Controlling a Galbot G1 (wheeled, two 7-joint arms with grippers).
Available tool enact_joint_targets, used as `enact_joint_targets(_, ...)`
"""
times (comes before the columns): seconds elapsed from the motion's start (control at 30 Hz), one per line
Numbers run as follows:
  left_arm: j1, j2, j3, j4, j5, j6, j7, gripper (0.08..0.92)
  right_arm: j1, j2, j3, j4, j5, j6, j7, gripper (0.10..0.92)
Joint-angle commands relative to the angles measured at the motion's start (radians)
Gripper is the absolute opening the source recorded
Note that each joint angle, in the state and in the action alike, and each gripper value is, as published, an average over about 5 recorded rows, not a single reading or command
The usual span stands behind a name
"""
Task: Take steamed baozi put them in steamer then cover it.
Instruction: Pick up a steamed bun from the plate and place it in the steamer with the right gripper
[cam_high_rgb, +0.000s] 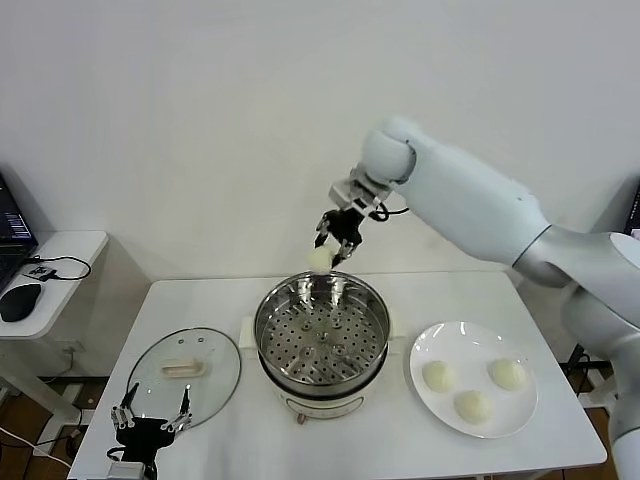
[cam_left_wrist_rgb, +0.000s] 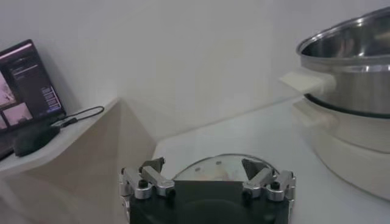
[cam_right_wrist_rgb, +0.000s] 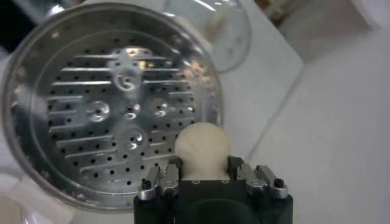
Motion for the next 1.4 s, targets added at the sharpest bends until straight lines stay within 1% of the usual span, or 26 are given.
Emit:
enact_joint_targets(0.03, 0.003, -0.001, 0.001, -0.001, 0.005, 0.000, 0.001, 0.823, 0.012, 0.008, -0.066, 0.070, -0.087, 0.187, 0.009, 0.475)
enact_joint_targets(0.13, 0.009, -0.008, 0.004, -0.003, 0.009, 0.000, 0.001, 0.823, -0.009, 0.020, -0.060, 0.066, -0.178, 0.234, 0.019, 0.475)
enact_joint_targets(0.2, 0.014, -0.011, 0.005, -0.003, 0.011, 0.000, 0.001, 0.823, -0.022, 0.025, -0.059, 0.062, -0.200, 0.246, 0.023, 0.477)
enact_joint_targets(0.37, 0.024, -0.014, 0.004, 0.001, 0.013, 0.000, 0.001, 0.823, -0.048, 0.031, -0.065, 0.042, -0.204, 0.257, 0.023, 0.481)
enact_joint_targets(0.57, 0.027, -0.020, 0.007, 0.003, 0.013, 0.000, 0.001, 0.823, -0.083, 0.060, -0.044, -0.037, -0.252, 0.289, 0.027, 0.484)
enact_joint_targets(0.77, 0.026, -0.027, 0.010, 0.013, 0.010, 0.001, 0.002, 0.823, -0.100, 0.090, -0.035, -0.101, -0.268, 0.308, 0.026, 0.484)
enact_joint_targets(1.1, 0.018, -0.029, 0.015, 0.036, 0.011, 0.001, 0.002, 0.823, -0.135, 0.111, -0.022, -0.133, -0.264, 0.314, 0.027, 0.485)
enact_joint_targets(1.4, 0.007, -0.027, 0.015, 0.053, 0.011, 0.002, -0.001, 0.823, -0.155, 0.151, -0.003, -0.191, -0.289, 0.323, 0.041, 0.484)
